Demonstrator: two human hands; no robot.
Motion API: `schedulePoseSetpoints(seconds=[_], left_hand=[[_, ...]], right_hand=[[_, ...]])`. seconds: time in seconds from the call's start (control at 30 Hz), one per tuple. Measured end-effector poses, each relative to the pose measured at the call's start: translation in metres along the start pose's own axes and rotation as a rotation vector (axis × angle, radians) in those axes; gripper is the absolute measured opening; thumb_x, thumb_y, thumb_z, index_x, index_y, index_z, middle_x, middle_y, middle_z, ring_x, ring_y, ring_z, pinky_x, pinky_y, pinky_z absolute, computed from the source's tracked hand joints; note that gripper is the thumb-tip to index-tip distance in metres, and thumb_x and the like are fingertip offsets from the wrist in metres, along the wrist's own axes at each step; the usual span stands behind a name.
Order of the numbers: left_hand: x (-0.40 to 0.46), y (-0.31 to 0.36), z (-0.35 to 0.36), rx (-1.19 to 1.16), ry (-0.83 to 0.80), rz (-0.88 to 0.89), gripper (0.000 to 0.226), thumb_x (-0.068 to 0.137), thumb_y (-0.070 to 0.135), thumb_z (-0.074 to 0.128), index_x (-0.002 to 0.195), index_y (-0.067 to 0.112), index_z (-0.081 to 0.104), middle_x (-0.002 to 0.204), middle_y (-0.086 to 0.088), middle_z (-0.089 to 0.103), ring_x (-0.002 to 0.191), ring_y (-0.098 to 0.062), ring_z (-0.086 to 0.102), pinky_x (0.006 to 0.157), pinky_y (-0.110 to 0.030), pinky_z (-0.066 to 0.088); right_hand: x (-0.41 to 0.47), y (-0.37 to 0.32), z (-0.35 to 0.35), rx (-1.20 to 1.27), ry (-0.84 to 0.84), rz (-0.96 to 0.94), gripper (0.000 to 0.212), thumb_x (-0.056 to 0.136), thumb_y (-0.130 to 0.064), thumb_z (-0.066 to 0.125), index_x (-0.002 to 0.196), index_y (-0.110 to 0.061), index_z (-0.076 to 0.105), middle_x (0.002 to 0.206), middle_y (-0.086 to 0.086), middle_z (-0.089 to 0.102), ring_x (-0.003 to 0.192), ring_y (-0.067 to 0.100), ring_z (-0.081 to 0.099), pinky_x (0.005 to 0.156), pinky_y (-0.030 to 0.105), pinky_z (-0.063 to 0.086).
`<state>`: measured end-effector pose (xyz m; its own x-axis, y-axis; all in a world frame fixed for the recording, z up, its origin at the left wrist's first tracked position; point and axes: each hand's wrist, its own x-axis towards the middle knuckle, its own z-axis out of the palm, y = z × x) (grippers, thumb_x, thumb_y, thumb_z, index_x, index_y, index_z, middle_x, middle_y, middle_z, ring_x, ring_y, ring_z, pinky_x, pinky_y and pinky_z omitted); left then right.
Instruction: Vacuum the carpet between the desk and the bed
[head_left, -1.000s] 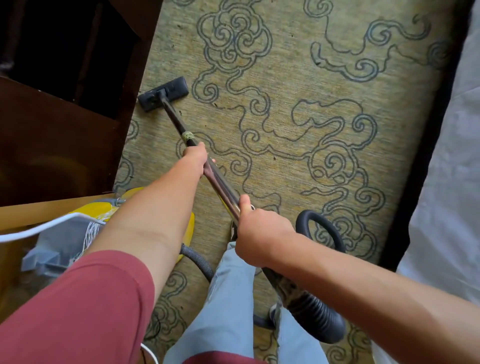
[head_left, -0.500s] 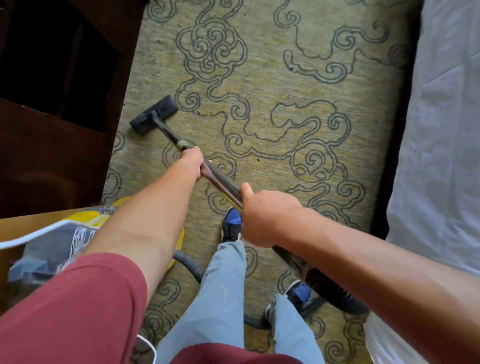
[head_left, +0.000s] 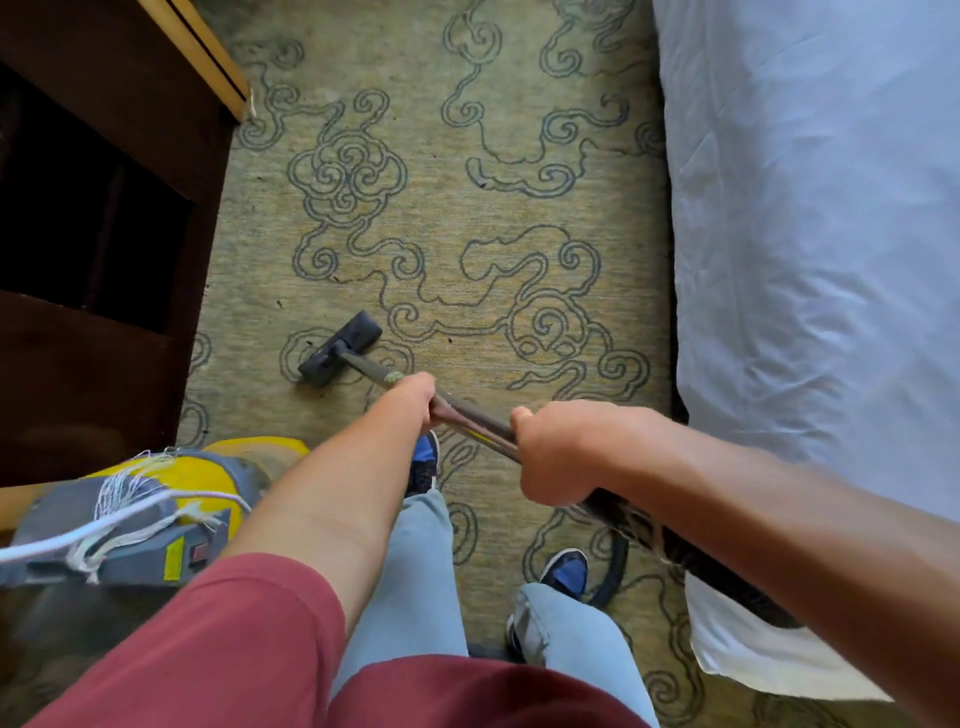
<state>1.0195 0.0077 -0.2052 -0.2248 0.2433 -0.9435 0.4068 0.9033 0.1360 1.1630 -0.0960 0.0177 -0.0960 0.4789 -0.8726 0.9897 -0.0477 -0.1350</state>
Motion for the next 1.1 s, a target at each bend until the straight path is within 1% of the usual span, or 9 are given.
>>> schedulePoseSetpoints(seconds=[0.1,0.2,0.37,0.47,0.67,0.8,0.93,1.0,1.1], left_hand=[[-0.020,-0.019,0.035,-0.027,-0.045,-0.039,0.023,0.108,0.026,0.039,0.103,0.005,0.044,0.106,-0.014,0.050,0.103,-0.023,0.048,0.094,-0.031,0.045],[-0.041,-0.034,0.064,-0.073,-0.065,-0.023,0.022,0.108,0.026,0.040,0.111,0.004,0.040,0.119,-0.015,0.046,0.114,-0.026,0.050,0.113,-0.037,0.041],[-0.075,-0.063,0.112,-0.121,-0.069,-0.044,0.032,0.107,0.023,0.043,0.078,0.009,0.038,0.079,-0.011,0.041,0.072,-0.024,0.046,0.077,-0.031,0.045],[-0.090,-0.074,0.141,-0.139,-0.103,-0.024,0.031,0.107,0.020,0.041,0.077,0.010,0.038,0.076,-0.009,0.040,0.060,-0.021,0.041,0.078,-0.027,0.043],[-0.099,-0.071,0.181,-0.162,-0.116,0.009,0.027,0.106,0.016,0.041,0.080,0.008,0.040,0.091,-0.013,0.046,0.089,-0.025,0.053,0.080,-0.037,0.048],[-0.096,-0.054,0.187,-0.172,-0.068,0.007,0.012,0.104,0.016,0.046,0.095,0.008,0.046,0.099,-0.013,0.049,0.093,-0.027,0.053,0.096,-0.043,0.049],[-0.090,-0.035,0.188,-0.242,-0.082,0.011,0.012,0.103,0.016,0.047,0.112,0.009,0.043,0.106,-0.014,0.050,0.104,-0.027,0.050,0.107,-0.040,0.046],[-0.083,-0.032,0.187,-0.238,-0.080,0.004,0.019,0.102,0.014,0.048,0.118,0.006,0.044,0.116,-0.015,0.055,0.113,-0.028,0.054,0.113,-0.048,0.044],[-0.073,-0.044,0.188,-0.265,-0.047,-0.030,0.038,0.096,0.013,0.056,0.133,0.004,0.052,0.135,-0.015,0.062,0.114,-0.031,0.066,0.091,-0.048,0.057]], right_hand=[[-0.034,0.019,0.025,-0.001,-0.034,0.009,0.054,0.091,-0.018,0.052,0.143,-0.010,0.040,0.103,0.008,0.055,0.090,0.030,0.055,0.071,0.037,0.043],[-0.060,0.036,0.043,-0.021,-0.005,0.002,0.050,0.095,-0.019,0.051,0.143,-0.010,0.043,0.119,0.009,0.061,0.105,0.030,0.062,0.073,0.035,0.044],[-0.099,0.065,0.078,-0.038,-0.010,0.040,0.048,0.093,-0.020,0.054,0.139,-0.010,0.045,0.113,0.008,0.060,0.105,0.029,0.063,0.073,0.034,0.044],[-0.117,0.083,0.097,0.013,-0.040,0.081,0.057,0.090,-0.021,0.057,0.143,-0.010,0.039,0.103,0.008,0.056,0.097,0.031,0.062,0.073,0.035,0.047],[-0.126,0.107,0.107,0.025,-0.064,0.104,0.064,0.095,-0.018,0.058,0.152,-0.009,0.031,0.117,0.011,0.061,0.107,0.031,0.063,0.073,0.033,0.040],[-0.118,0.119,0.089,0.010,-0.102,0.055,0.060,0.099,-0.017,0.051,0.154,-0.007,0.030,0.099,0.007,0.055,0.084,0.024,0.051,0.065,0.029,0.037],[-0.104,0.133,0.077,0.068,-0.092,0.045,0.051,0.106,-0.020,0.043,0.153,-0.008,0.027,0.143,0.012,0.048,0.118,0.027,0.052,0.075,0.024,0.031],[-0.101,0.134,0.076,0.062,-0.070,0.063,0.054,0.105,-0.022,0.046,0.154,-0.009,0.026,0.138,0.013,0.051,0.121,0.028,0.053,0.067,0.020,0.029],[-0.099,0.131,0.098,0.041,-0.051,0.123,0.065,0.095,-0.021,0.051,0.154,-0.015,0.023,0.116,0.007,0.059,0.099,0.027,0.060,0.074,0.029,0.045]])
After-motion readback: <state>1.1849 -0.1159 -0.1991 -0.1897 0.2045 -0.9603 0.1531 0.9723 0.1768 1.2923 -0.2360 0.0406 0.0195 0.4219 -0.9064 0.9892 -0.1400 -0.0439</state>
